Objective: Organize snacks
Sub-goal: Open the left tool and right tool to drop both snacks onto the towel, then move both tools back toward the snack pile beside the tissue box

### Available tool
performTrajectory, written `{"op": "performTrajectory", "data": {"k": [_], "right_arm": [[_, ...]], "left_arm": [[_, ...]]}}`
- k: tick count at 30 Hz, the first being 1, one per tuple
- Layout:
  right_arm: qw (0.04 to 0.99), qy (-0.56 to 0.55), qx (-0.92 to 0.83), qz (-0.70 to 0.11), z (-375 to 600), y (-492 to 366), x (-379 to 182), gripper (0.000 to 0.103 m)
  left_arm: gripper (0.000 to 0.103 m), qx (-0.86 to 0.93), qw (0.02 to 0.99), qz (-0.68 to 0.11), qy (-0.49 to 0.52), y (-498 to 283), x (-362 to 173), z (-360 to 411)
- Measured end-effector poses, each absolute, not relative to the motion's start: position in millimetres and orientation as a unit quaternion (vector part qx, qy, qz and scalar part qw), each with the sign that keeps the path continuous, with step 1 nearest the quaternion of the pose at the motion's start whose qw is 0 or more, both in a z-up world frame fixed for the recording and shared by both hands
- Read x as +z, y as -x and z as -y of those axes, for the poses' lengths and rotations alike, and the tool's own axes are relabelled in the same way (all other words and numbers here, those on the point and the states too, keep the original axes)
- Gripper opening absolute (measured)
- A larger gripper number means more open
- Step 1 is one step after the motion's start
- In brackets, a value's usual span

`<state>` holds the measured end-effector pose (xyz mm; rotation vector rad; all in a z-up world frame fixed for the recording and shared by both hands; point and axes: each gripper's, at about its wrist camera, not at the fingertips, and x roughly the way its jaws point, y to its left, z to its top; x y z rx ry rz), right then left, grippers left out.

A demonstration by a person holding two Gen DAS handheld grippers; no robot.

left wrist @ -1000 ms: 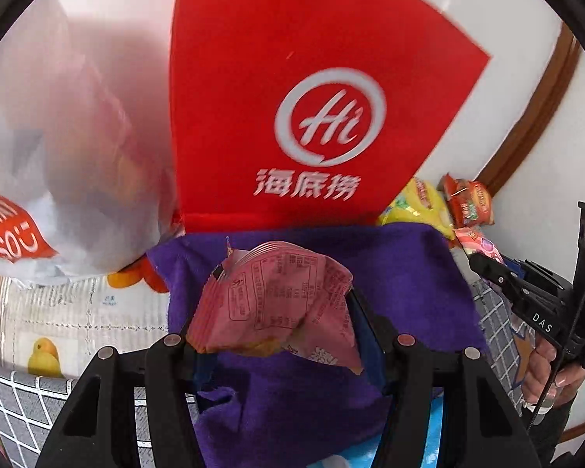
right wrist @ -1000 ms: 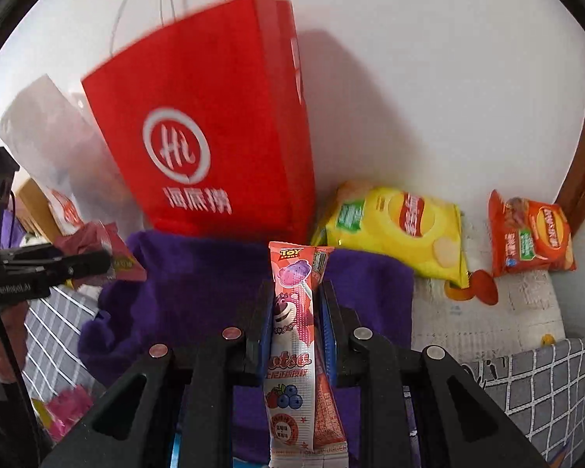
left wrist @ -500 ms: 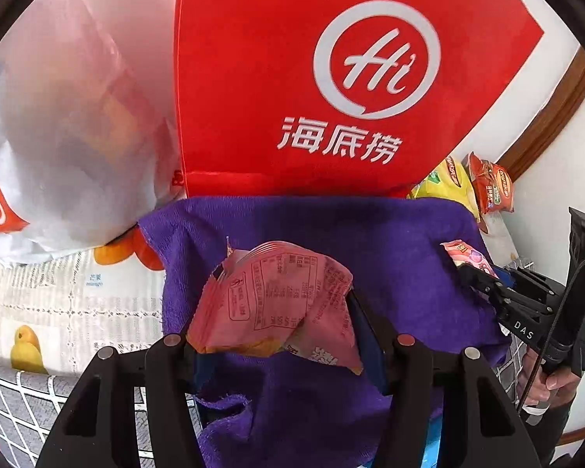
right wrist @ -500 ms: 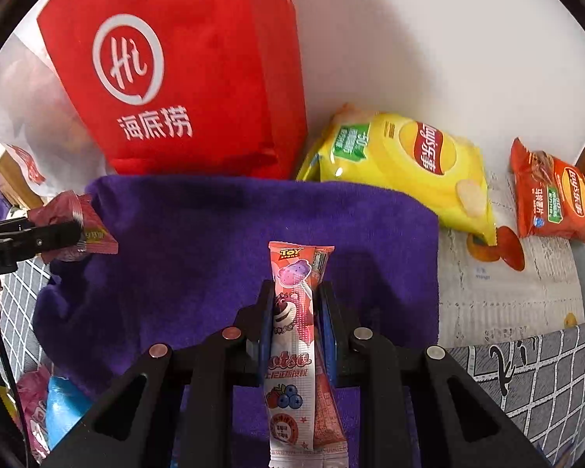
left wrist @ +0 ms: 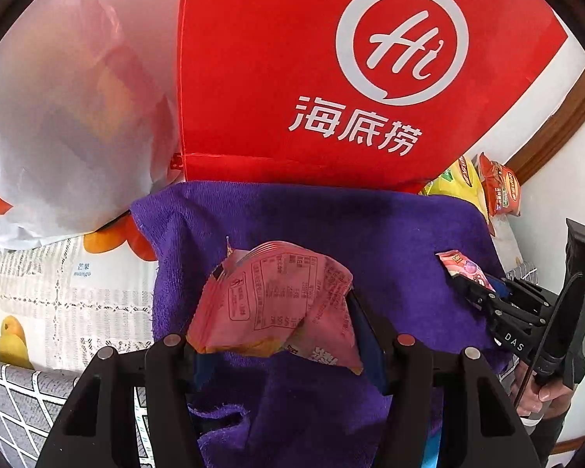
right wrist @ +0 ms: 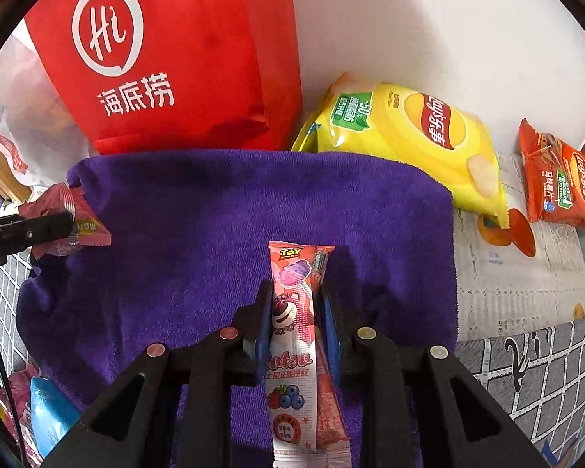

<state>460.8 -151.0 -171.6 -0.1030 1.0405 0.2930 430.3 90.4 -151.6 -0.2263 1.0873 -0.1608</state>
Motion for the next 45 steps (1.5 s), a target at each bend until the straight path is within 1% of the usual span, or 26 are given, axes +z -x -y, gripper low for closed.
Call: {"op": "performTrajectory", "data": {"k": [2, 4, 6, 9, 10, 11, 12, 13, 24, 27, 34, 38, 40, 45], "right_arm": [[0.858, 0.051, 0.139, -0.492, 150, -461, -171, 0.028], [0.859, 0.050, 0.142, -0.490, 150, -461, -169, 0.034], [0.864, 0.045, 0.145, -0.480, 151, -459, -163, 0.046], [0.875, 0.038, 0.147, -0.460, 154, -455, -149, 0.053], [0.876, 0.037, 0.149, -0.457, 154, -454, -147, 0.053], [0.878, 0.035, 0.151, -0.452, 155, -453, -143, 0.054], [0.880, 0.032, 0.153, -0.449, 155, -452, -140, 0.054], [0.881, 0.030, 0.154, -0.445, 155, -451, -138, 0.054], [0.903, 0.031, 0.163, -0.395, 143, -429, -111, 0.054], [0.906, 0.025, 0.168, -0.387, 142, -423, -102, 0.054], [0.920, 0.022, 0.139, -0.365, 144, -399, -85, 0.054], [0.919, 0.004, 0.140, -0.370, 154, -381, -74, 0.053], [0.916, -0.012, 0.146, -0.374, 159, -370, -68, 0.051], [0.919, -0.013, 0.140, -0.368, 168, -336, -52, 0.051]], "left_arm": [[0.058, -0.079, 0.845, -0.517, 0.109, -431, -152, -91], [0.058, -0.080, 0.845, -0.517, 0.109, -431, -153, -89], [0.059, -0.083, 0.844, -0.519, 0.109, -431, -154, -87], [0.060, -0.086, 0.842, -0.522, 0.108, -432, -156, -83], [0.064, -0.086, 0.841, -0.523, 0.108, -432, -156, -83], [0.074, -0.085, 0.841, -0.524, 0.106, -432, -156, -81], [0.078, -0.083, 0.841, -0.524, 0.103, -432, -155, -80], [0.080, -0.078, 0.844, -0.521, 0.100, -432, -154, -79], [0.082, -0.078, 0.861, -0.493, 0.099, -420, -127, -83], [0.085, -0.081, 0.865, -0.485, 0.103, -415, -117, -85], [0.085, -0.098, 0.872, -0.469, 0.104, -403, -95, -84], [0.085, -0.109, 0.877, -0.457, 0.102, -394, -81, -80], [0.085, -0.112, 0.881, -0.449, 0.098, -389, -73, -76], [0.085, -0.115, 0.894, -0.424, 0.085, -371, -46, -68]]}}
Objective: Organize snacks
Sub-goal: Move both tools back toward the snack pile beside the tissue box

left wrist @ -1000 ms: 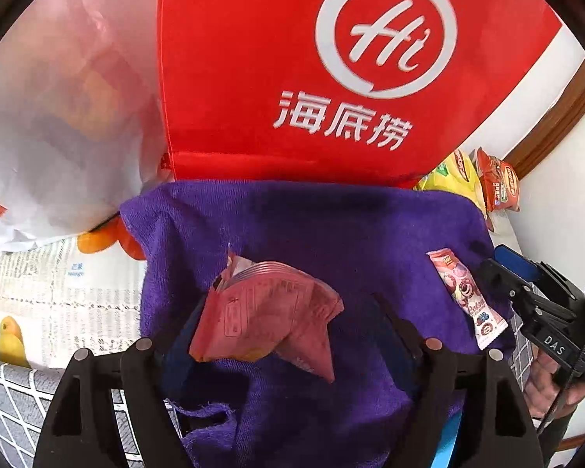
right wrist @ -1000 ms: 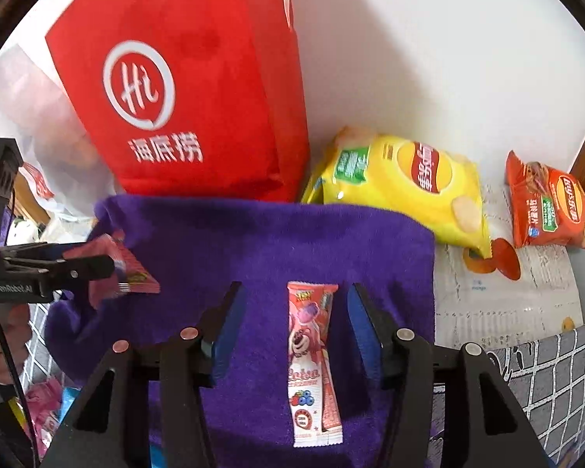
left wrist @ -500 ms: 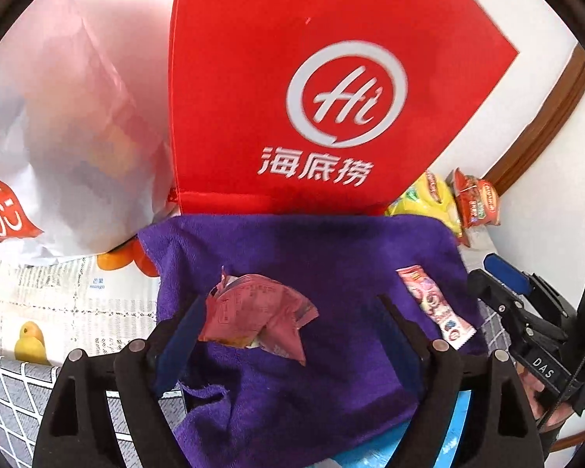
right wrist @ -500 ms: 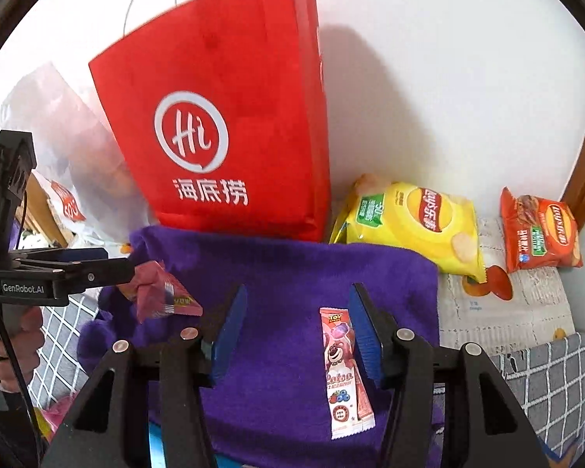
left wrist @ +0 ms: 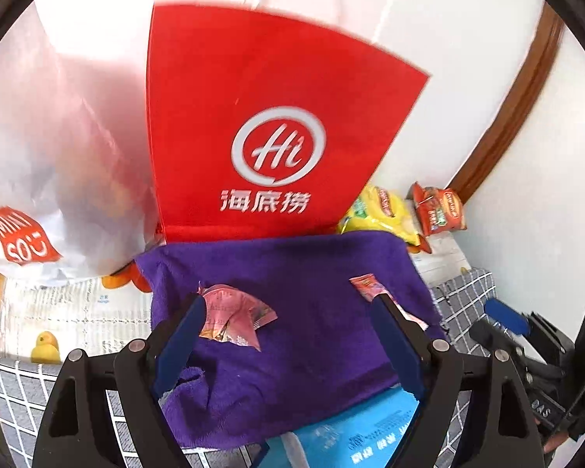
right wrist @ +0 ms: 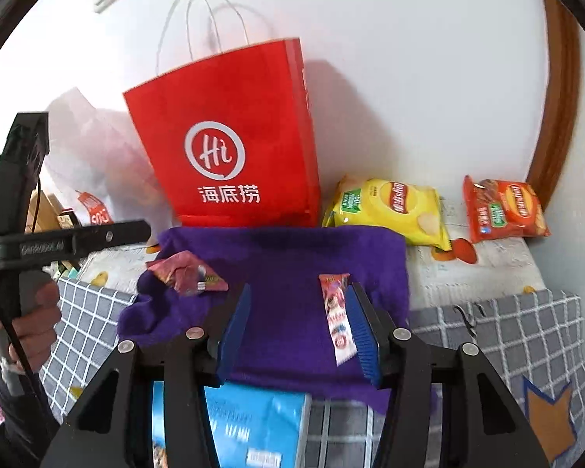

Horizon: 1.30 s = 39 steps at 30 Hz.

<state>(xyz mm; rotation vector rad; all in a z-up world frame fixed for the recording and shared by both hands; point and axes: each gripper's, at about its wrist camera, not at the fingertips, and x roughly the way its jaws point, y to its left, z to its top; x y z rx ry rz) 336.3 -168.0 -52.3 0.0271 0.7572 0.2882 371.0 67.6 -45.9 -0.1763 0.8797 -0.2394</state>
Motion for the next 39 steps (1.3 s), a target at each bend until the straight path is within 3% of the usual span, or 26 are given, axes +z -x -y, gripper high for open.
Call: {"op": "performTrajectory", "data": {"k": [21, 39], "right_arm": [[0.924, -0.021, 0.125, -0.360, 173, -234, -43, 0.046], [0.892, -0.010, 0.131, -0.432, 186, -204, -122, 0.048]], "left_arm": [[0.084, -0.103, 0.913, -0.385, 0.083, -259, -11, -75], [0.085, -0.052, 0.898, -0.424, 0.107, -203, -57, -97]]}}
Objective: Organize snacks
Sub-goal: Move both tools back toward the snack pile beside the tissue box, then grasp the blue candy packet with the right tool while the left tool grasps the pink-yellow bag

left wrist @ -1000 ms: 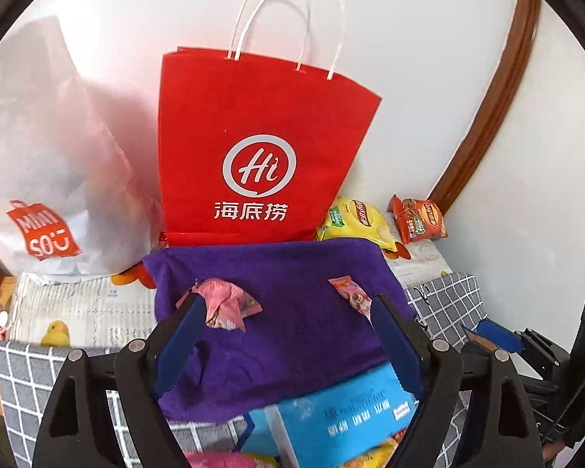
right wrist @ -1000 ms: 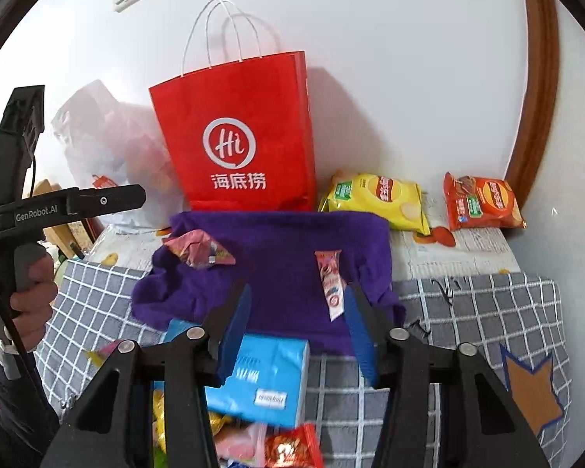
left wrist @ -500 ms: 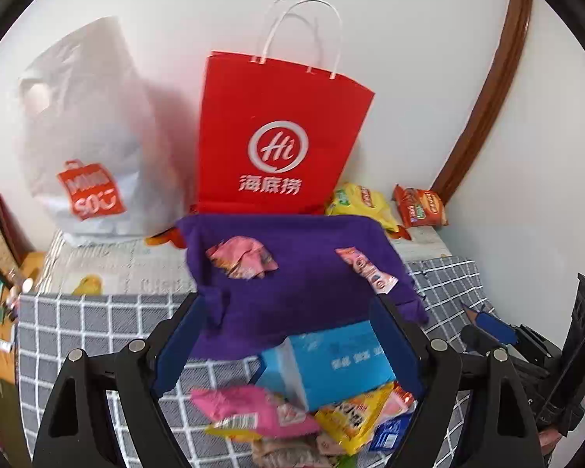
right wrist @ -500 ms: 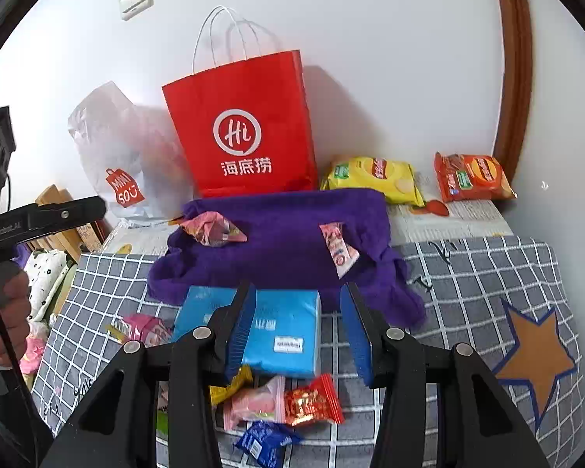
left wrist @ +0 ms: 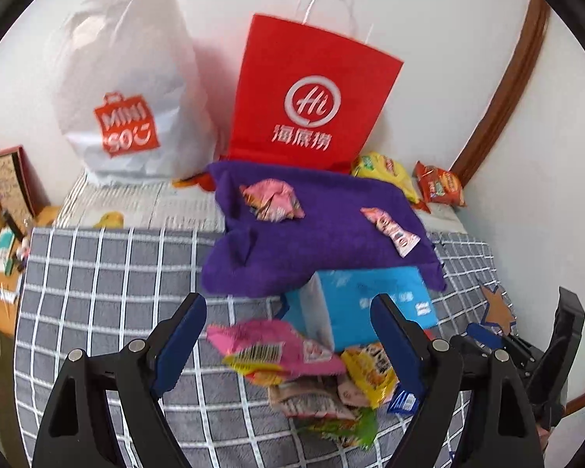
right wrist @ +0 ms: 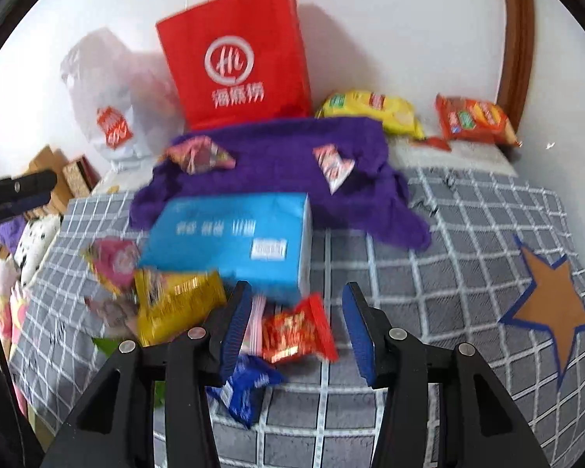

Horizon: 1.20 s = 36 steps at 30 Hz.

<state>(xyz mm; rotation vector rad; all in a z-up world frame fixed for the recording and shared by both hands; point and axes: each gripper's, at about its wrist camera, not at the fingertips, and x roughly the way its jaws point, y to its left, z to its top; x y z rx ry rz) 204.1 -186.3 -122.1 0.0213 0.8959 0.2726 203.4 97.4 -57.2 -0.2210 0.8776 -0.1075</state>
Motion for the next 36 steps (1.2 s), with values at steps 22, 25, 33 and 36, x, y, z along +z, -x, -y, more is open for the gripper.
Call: {"op": "performTrajectory", "data": {"k": [22, 25, 33, 36], "right_arm": [[0.859, -0.008, 0.174, -0.482, 133, -178, -190, 0.036], [0.864, 0.012, 0.184, -0.468, 134, -170, -187, 0.026], [0.892, 0.020, 0.157, -0.423, 176, -153, -161, 0.021], [0.898, 0.017, 0.132, -0.419, 196, -157, -165, 0.021]], "left_arm": [[0.085, -0.026, 0.880, -0.458, 0.126, -168, -103, -121], [0.085, -0.022, 0.879, -0.460, 0.123, -168, -107, -123], [0.085, -0.034, 0.875, -0.469, 0.117, -183, -122, -113], [0.085, -0.042, 0.877, -0.464, 0.118, -195, -120, -108]]}}
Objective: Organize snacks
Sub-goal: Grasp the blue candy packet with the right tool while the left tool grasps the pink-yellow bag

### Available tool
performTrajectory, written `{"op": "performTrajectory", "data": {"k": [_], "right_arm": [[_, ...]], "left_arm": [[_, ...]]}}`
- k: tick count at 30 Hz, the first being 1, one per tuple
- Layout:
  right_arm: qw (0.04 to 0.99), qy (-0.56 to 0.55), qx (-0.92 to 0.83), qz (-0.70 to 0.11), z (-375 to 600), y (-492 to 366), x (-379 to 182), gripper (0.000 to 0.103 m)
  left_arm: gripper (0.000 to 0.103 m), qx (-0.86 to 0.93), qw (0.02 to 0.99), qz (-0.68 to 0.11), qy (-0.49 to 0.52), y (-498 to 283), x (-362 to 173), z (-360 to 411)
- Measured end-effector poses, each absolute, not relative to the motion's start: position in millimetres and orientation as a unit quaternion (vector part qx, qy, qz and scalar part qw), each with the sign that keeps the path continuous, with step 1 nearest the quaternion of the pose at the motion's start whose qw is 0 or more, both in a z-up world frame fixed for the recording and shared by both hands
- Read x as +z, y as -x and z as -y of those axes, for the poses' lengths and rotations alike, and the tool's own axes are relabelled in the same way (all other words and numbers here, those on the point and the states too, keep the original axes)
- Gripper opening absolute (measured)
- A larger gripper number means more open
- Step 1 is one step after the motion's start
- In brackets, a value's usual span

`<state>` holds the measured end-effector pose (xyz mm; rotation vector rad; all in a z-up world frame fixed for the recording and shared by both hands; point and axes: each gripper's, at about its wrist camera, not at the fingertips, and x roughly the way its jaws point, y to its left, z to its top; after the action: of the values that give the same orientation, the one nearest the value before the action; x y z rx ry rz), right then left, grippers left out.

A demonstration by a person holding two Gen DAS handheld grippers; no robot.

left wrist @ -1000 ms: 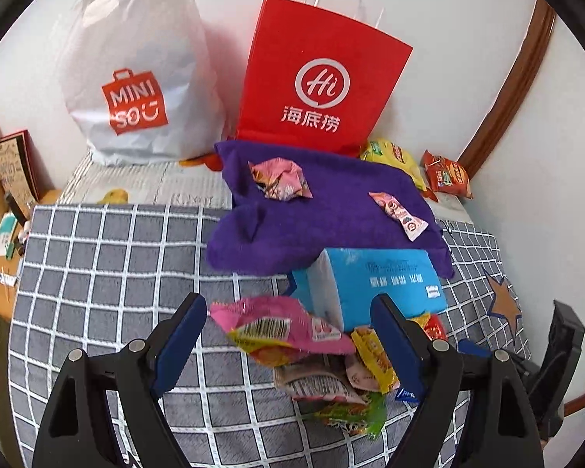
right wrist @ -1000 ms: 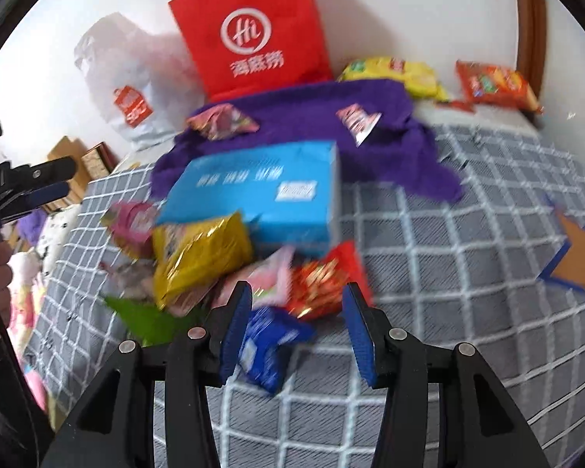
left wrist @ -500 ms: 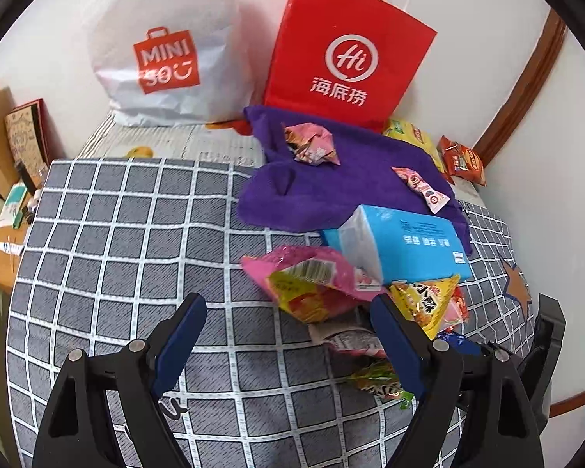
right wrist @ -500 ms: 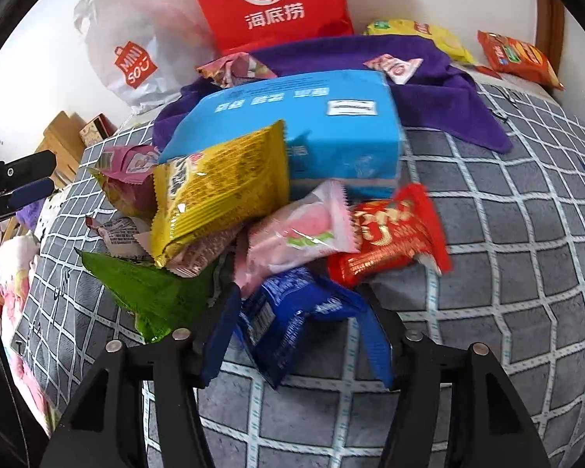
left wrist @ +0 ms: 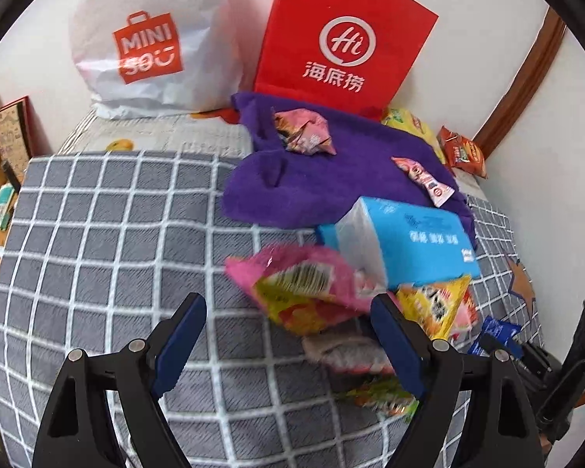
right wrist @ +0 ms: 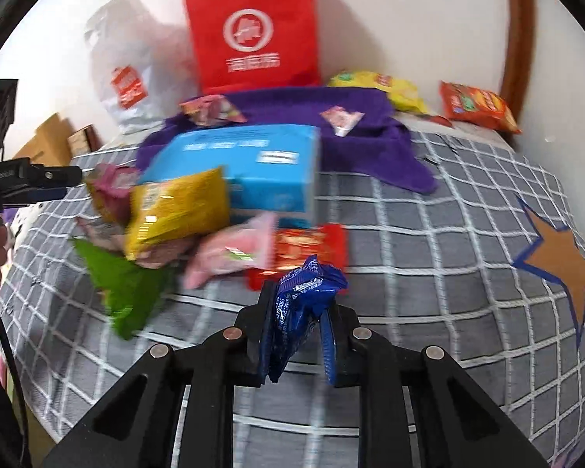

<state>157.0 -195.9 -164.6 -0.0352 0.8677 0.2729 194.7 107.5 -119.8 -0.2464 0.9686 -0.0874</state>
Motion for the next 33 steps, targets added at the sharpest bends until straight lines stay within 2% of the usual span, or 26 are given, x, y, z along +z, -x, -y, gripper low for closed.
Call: {"op": "performTrajectory", "data": {"k": [7, 18, 22, 26, 33], "right_arm": [[0.895, -0.016, 0.138, -0.424, 215, -164, -180, 0.020], [0.890, -0.027, 0.149, -0.430, 220, -175, -189, 0.024], [0.890, -0.027, 0.149, -0.429, 220, -176, -190, 0.024], [0.891, -0.028, 0.146, -0.429, 219, -175, -190, 0.024], [0.895, -0.024, 0.139, -0.424, 216, -167, -183, 0.021]], "left_arm": [[0.087, -0.032, 0.870, -0.484, 0.090, -239, -115, -95], [0.087, -0.033, 0.826, -0.559, 0.067, -260, -160, -76], [0.087, -0.039, 0.832, -0.550, 0.066, -246, -162, -75], [0.078, -0.047, 0.838, -0.538, 0.080, -233, -160, -80], [0.076, -0.047, 0.854, -0.509, 0.099, -211, -147, -95]]}}
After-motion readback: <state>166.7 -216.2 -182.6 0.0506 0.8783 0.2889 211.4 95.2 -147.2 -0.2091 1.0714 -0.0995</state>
